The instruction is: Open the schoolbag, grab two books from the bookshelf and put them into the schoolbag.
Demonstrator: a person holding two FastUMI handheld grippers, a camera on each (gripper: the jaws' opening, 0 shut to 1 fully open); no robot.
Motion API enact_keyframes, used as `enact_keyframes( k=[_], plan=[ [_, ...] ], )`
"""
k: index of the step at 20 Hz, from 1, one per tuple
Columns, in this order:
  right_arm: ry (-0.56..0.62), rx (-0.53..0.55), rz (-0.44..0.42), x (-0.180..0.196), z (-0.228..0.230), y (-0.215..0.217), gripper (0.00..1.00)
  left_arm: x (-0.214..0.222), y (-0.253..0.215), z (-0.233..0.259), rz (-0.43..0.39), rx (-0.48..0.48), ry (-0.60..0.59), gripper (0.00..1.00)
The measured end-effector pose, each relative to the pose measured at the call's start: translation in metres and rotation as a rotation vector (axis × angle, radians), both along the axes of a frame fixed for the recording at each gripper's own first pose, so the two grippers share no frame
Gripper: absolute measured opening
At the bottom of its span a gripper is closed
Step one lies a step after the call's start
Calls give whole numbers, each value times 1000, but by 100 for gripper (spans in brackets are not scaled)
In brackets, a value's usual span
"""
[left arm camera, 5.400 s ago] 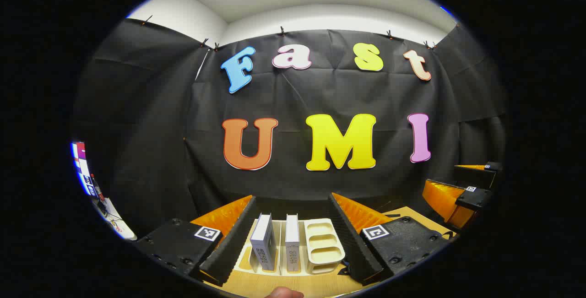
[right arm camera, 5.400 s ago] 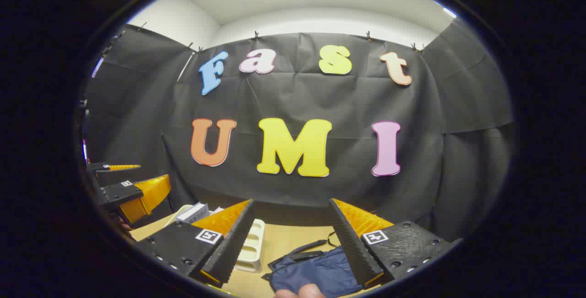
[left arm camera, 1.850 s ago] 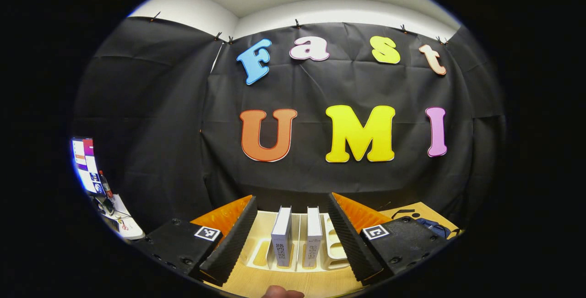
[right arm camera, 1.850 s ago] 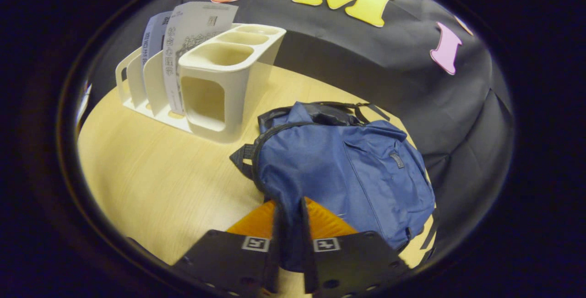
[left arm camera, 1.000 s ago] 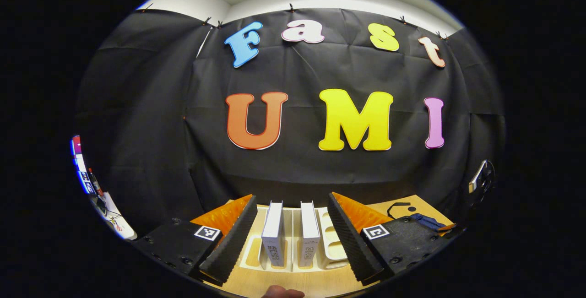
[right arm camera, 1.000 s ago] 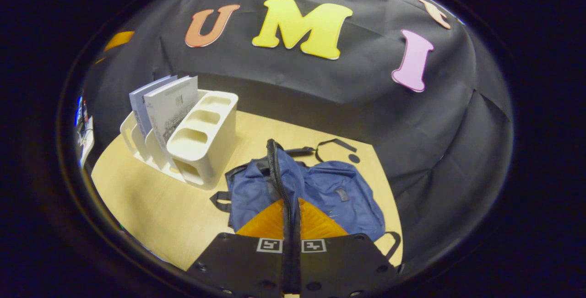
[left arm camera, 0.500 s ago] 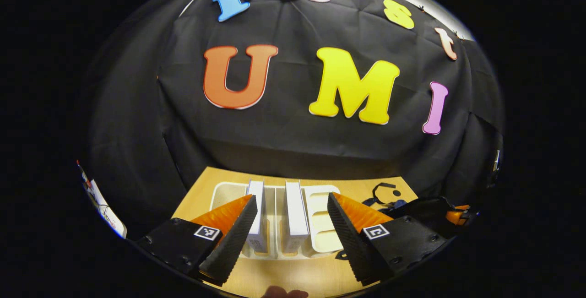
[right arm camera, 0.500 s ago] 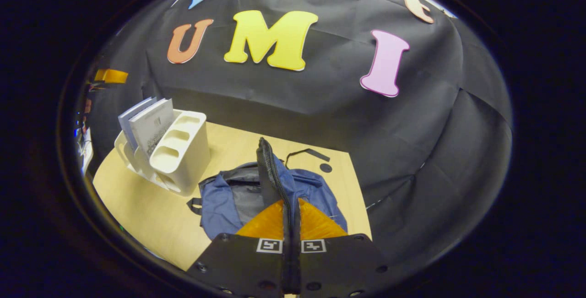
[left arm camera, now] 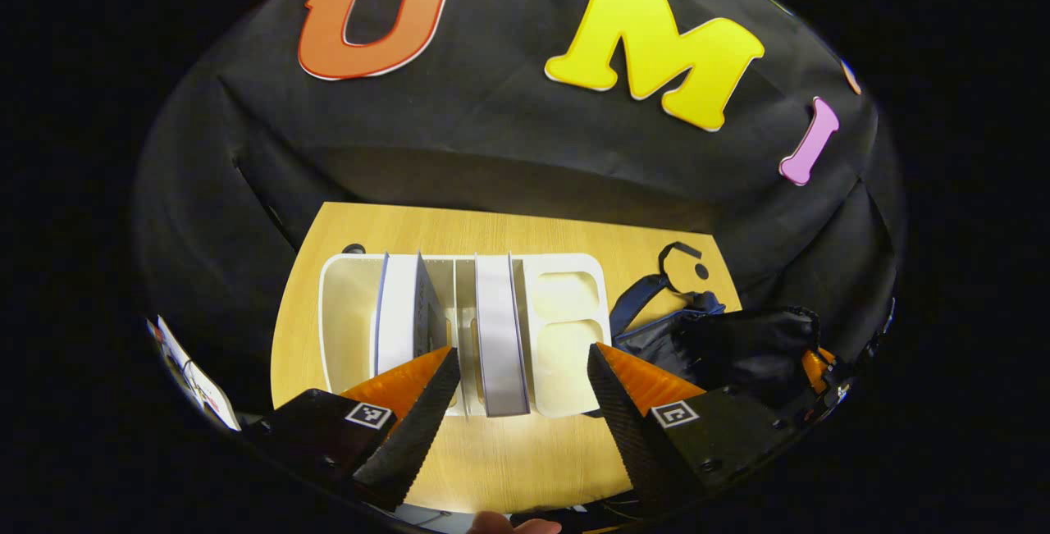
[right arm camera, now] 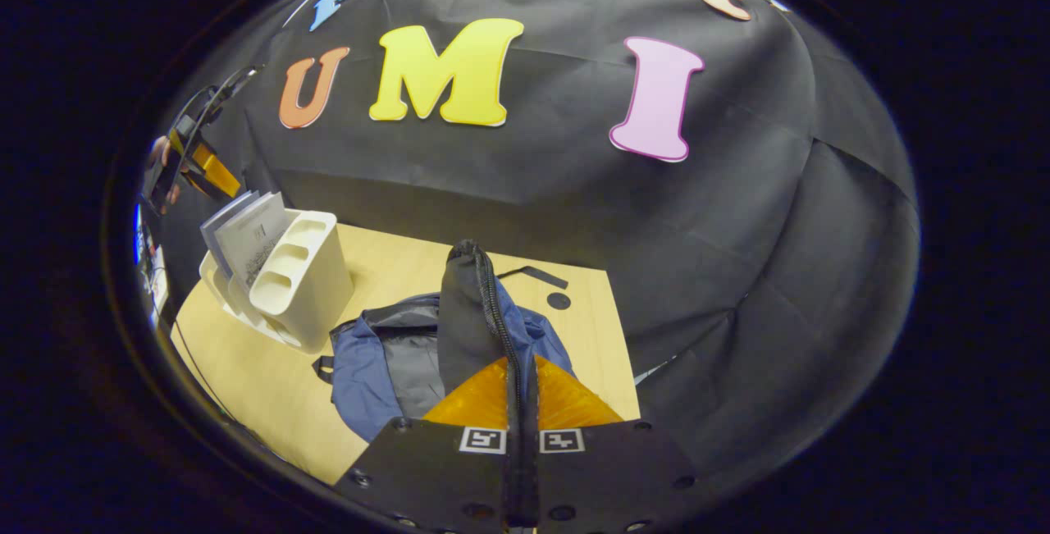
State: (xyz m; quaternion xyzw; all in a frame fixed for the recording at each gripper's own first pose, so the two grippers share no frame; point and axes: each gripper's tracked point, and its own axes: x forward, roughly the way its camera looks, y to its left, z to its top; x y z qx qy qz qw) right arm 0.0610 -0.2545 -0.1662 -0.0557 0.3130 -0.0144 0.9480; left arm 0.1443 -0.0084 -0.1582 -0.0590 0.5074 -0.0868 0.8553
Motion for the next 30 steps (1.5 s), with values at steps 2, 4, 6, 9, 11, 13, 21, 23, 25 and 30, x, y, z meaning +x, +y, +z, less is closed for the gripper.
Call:
enact_keyframes(
  k=[2,4,6,9,11,13,21,23,25,30],
  plan=[
    [0,3,-1,-1,-3,-5,0,3,-8,-18,5,-6,107,98],
    [0,7,-2,-3,-4,-9,0,1,-8,-36,22,6,211,98],
    [-2,15,-4,-2,-6,-11,0,4,-3,-57,40,36,279,99],
    [-3,25,-8,-1,-10,-15,0,0,-3,-73,46,57,366,100],
    [-3,32,-10,-1,-11,-17,0,-1,-2,-84,50,74,408,98],
    [-3,46,-15,-1,-14,-17,0,0,0,-90,67,96,431,91],
    [-14,68,-26,-4,-20,-18,0,-2,11,-105,91,168,457,54],
    [-15,68,-27,-5,-20,-18,0,-10,9,-94,113,142,464,47],
    [-17,65,-25,-5,-19,-17,0,-23,12,-77,112,121,447,44],
    [-15,55,-12,-5,-16,-10,0,-70,24,-3,30,64,343,42]
  ],
)
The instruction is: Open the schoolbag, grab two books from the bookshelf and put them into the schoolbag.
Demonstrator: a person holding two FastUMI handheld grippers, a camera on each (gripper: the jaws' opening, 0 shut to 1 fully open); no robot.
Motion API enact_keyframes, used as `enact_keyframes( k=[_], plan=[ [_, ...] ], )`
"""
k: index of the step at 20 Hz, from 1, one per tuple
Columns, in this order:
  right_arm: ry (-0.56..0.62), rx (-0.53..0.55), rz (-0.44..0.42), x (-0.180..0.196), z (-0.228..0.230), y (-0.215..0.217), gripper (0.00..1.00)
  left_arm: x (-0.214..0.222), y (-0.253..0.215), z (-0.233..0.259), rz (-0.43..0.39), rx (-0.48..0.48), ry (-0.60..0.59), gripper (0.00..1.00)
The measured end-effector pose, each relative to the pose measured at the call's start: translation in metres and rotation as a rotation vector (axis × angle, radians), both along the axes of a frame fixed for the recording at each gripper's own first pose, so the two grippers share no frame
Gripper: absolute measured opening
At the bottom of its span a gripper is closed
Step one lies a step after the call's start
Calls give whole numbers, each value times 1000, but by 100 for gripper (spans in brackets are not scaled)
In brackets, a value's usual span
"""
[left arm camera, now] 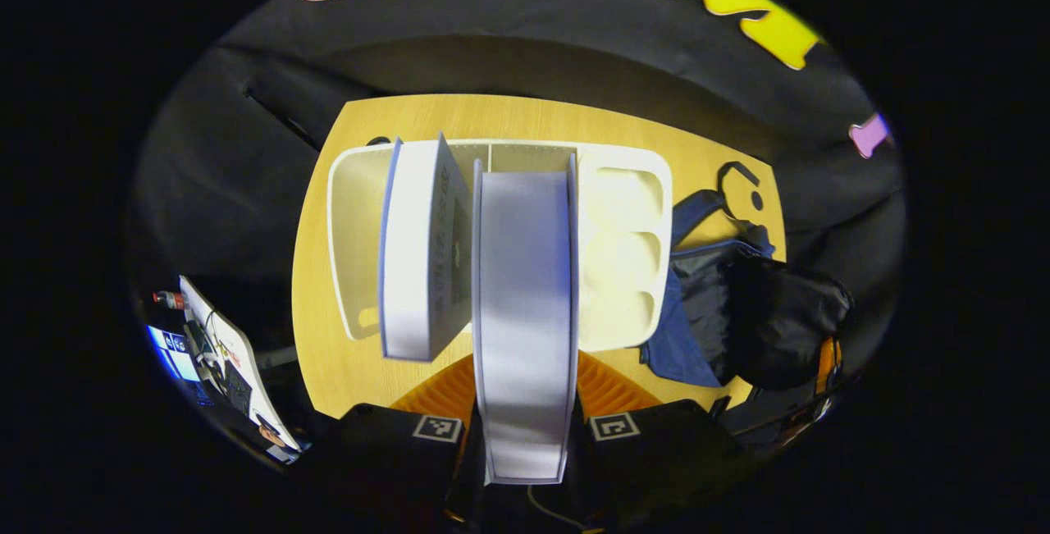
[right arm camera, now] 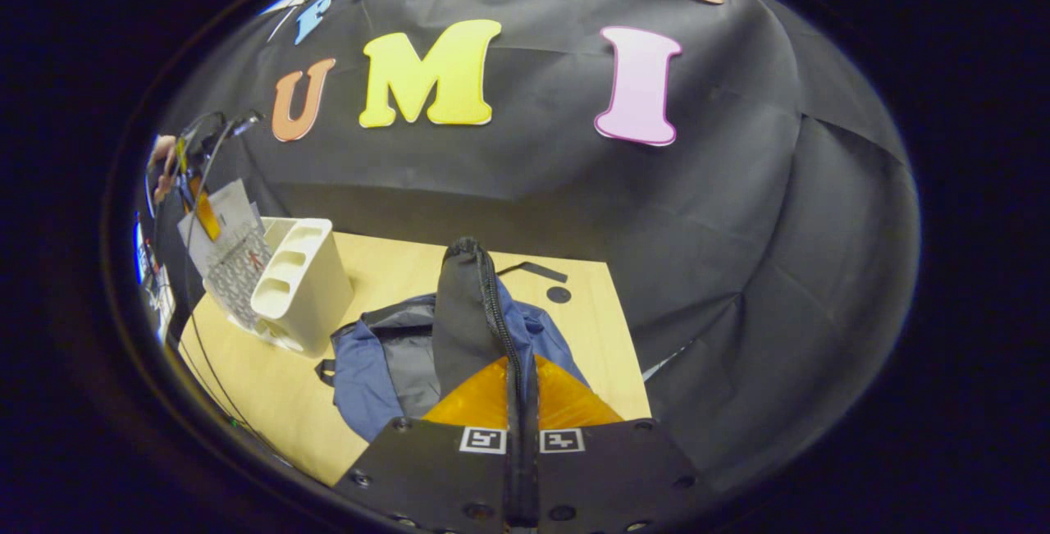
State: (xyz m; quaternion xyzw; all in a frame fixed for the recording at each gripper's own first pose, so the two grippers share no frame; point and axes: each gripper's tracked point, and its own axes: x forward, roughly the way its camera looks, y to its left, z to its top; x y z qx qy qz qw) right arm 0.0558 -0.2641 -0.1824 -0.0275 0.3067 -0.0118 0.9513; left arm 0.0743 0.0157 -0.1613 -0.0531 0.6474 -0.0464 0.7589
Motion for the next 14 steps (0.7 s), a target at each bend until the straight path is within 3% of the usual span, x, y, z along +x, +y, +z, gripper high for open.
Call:
enact_keyframes(
  k=[3,6,11,14],
  plan=[
    [0,-7,5,1,3,3,0,-35,4,38,23,-81,-51,41],
    [2,-7,0,0,7,6,0,-66,-12,65,123,-270,-63,41],
    [10,-21,-8,-2,8,8,0,-74,-47,71,243,-551,-99,40],
    [15,-30,-8,-3,9,12,0,-73,-88,56,232,-672,-121,41]
  ],
)
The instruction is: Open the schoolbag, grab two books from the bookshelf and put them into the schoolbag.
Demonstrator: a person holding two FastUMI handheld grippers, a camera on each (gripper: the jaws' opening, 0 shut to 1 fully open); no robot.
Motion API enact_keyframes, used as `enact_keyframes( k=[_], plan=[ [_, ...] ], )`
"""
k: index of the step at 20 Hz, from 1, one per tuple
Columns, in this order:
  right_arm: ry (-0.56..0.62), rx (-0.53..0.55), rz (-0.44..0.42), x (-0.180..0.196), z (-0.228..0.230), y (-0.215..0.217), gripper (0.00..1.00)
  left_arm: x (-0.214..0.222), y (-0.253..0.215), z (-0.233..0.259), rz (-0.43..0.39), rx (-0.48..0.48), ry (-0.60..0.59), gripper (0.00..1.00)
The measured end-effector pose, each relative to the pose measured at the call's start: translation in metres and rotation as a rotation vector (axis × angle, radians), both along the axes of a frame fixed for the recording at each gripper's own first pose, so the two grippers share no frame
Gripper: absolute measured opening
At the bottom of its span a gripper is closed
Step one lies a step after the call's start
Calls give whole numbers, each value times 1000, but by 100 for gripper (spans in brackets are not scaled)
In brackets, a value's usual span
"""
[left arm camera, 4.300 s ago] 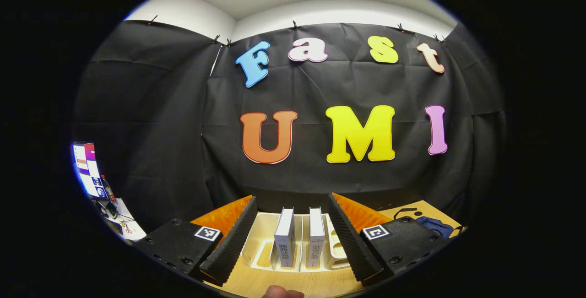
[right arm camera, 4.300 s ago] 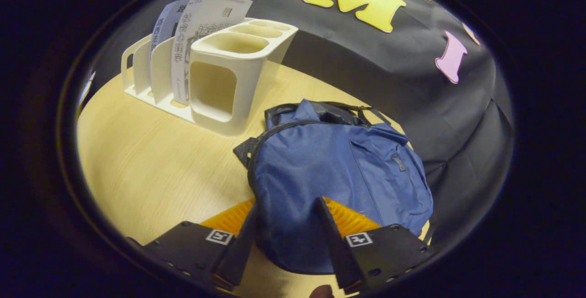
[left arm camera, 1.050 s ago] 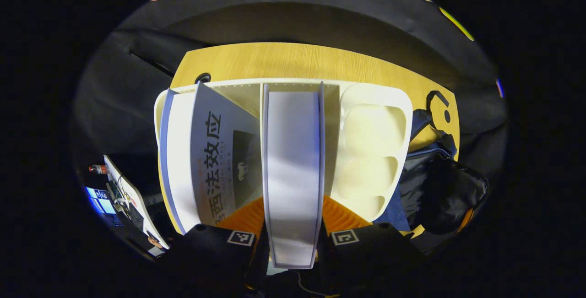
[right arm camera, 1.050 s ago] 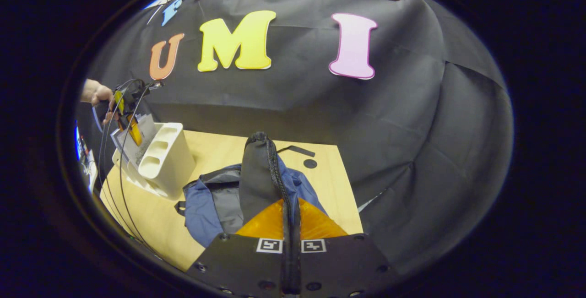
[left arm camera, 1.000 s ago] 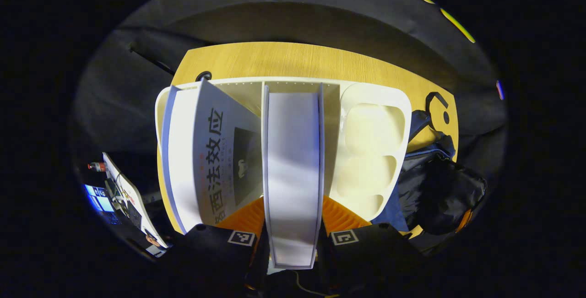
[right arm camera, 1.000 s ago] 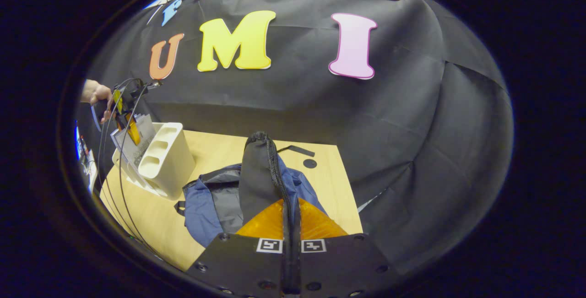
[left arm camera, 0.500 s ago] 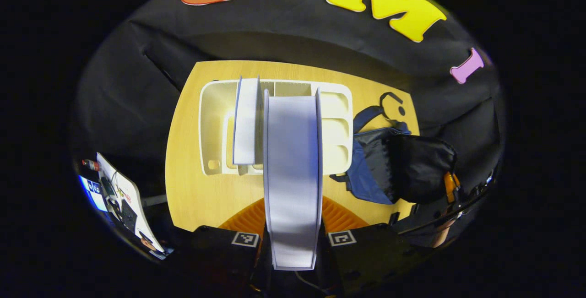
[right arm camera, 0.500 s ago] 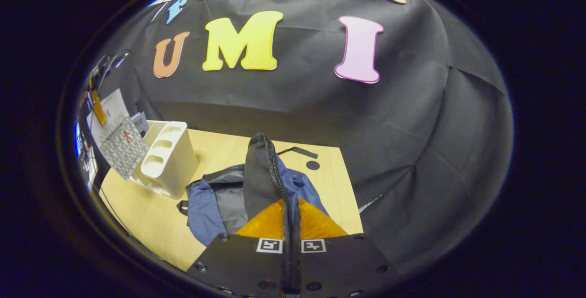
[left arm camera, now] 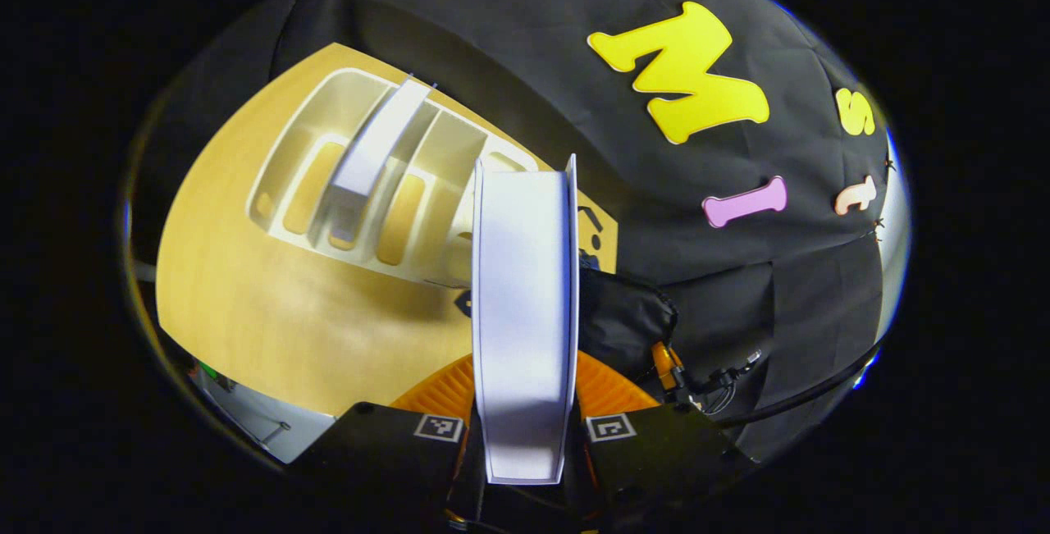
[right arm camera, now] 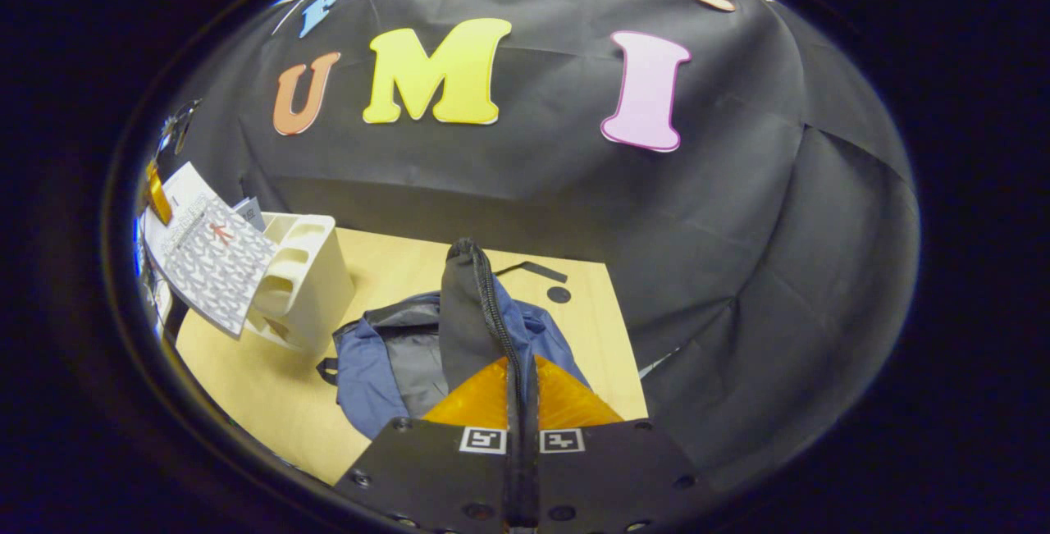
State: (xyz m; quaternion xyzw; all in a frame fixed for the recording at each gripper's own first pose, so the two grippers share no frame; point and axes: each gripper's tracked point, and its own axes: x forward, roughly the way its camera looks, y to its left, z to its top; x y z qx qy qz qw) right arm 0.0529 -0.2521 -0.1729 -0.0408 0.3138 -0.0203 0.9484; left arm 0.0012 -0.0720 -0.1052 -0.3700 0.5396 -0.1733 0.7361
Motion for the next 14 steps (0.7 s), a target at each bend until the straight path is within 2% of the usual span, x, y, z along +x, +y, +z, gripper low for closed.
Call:
enact_keyframes(
  k=[6,9,10,11,14],
  plan=[
    [23,-3,-32,2,-2,-2,0,-4,-97,-61,8,-136,-8,40],
    [33,-6,-40,3,-4,-4,0,-5,-141,-104,-25,-107,0,43],
    [38,-9,-39,3,-5,-5,0,-4,-155,-114,-43,-102,3,38],
    [40,-10,-37,3,-4,-5,0,-1,-169,-121,-48,-106,5,42],
    [41,-14,-39,5,-3,-9,0,5,-202,-145,-70,-93,-16,40]
  ],
)
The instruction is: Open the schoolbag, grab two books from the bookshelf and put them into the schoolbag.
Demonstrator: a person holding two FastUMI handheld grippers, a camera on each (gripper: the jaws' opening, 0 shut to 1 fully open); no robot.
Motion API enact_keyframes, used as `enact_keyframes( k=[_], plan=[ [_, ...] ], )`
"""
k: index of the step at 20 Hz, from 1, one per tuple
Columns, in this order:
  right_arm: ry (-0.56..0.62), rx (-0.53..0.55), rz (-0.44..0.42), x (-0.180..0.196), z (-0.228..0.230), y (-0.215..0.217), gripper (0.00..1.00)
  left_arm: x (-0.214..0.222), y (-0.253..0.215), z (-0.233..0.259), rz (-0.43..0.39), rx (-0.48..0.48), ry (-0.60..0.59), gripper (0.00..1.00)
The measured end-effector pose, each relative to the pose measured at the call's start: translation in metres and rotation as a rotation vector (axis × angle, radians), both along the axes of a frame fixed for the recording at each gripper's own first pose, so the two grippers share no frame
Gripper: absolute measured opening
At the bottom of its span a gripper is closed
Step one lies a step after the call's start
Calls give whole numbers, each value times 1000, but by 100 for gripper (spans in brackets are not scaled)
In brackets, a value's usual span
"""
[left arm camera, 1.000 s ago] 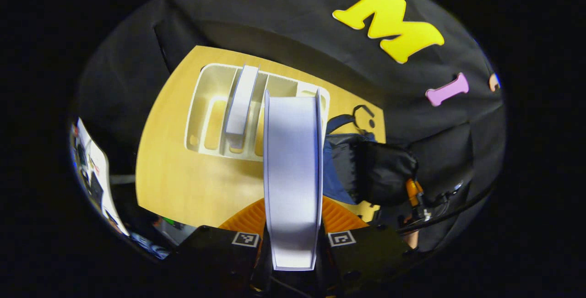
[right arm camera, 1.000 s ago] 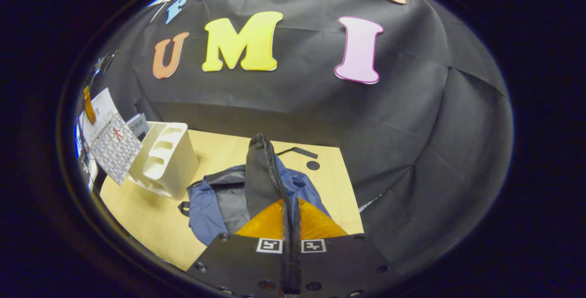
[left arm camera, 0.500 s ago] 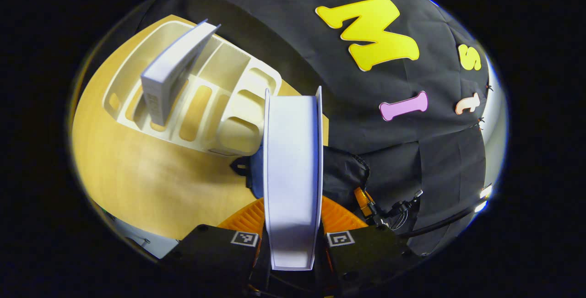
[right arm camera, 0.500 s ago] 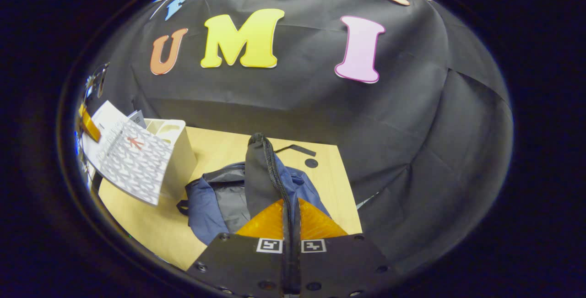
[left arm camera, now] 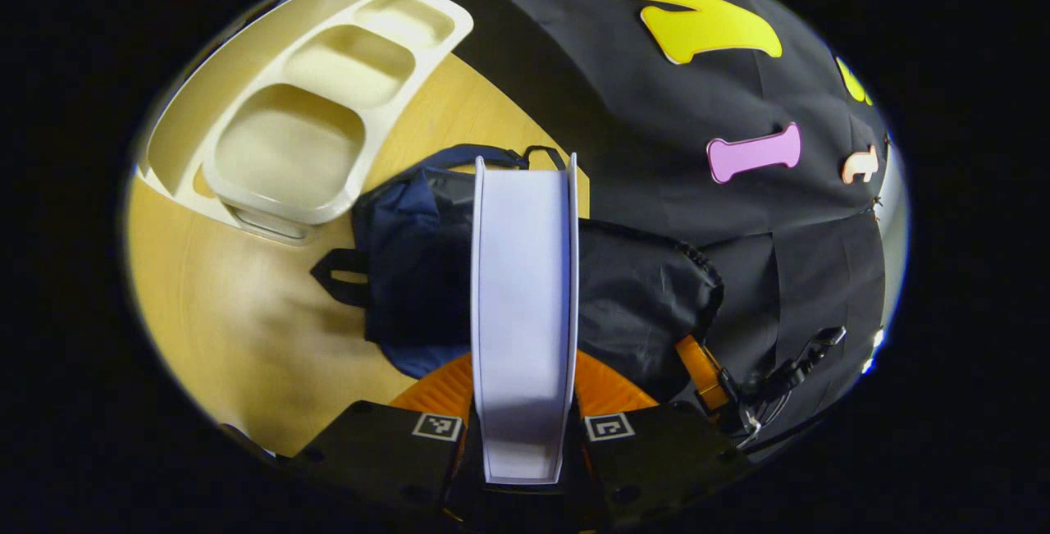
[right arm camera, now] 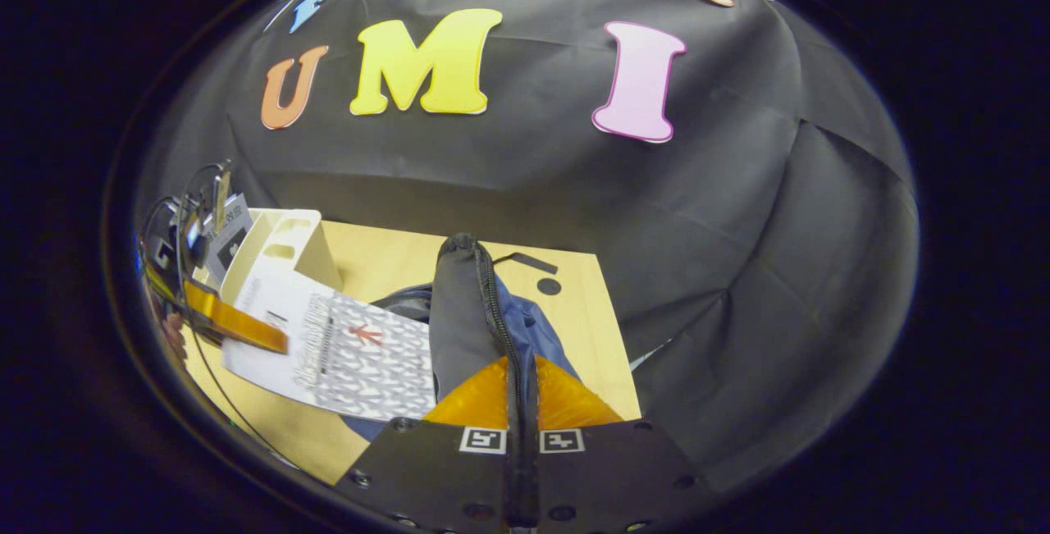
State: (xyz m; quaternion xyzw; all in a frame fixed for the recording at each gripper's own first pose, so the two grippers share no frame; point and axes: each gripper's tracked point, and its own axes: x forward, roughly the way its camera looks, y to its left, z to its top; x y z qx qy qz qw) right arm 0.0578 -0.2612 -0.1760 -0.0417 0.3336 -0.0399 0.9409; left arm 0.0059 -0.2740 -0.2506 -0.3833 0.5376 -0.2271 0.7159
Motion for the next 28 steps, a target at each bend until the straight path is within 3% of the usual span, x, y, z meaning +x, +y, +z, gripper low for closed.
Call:
enact_keyframes(
  k=[3,8,14,16,17,18,21,22,24,26,27,28],
  plan=[
    [2,-1,6,3,1,0,0,5,-25,-22,-32,22,-51,40],
    [4,-10,18,9,3,-1,0,12,-65,-45,-30,-42,-61,40],
    [-14,-43,40,15,13,3,0,22,-102,-65,-2,-153,-20,42],
    [-15,-40,48,16,14,7,0,22,-110,-73,8,-191,20,38],
    [-15,-40,50,15,14,7,0,22,-111,-77,15,-204,34,44],
    [-15,-37,50,15,14,7,0,22,-110,-80,11,-207,35,42],
    [-10,-30,48,15,11,8,0,20,-107,-92,-54,-133,18,56],
    [-9,-28,48,15,10,8,0,21,-105,-98,-64,-88,23,55],
    [-11,-26,49,14,10,10,0,17,-90,-113,-100,46,38,73],
    [-10,-25,54,14,7,13,0,6,-67,-128,-164,213,61,78],
    [-10,-28,56,14,6,14,0,5,-56,-127,-180,258,51,98],
    [-11,-32,61,15,6,16,0,5,-51,-120,-188,286,40,98]
  ],
)
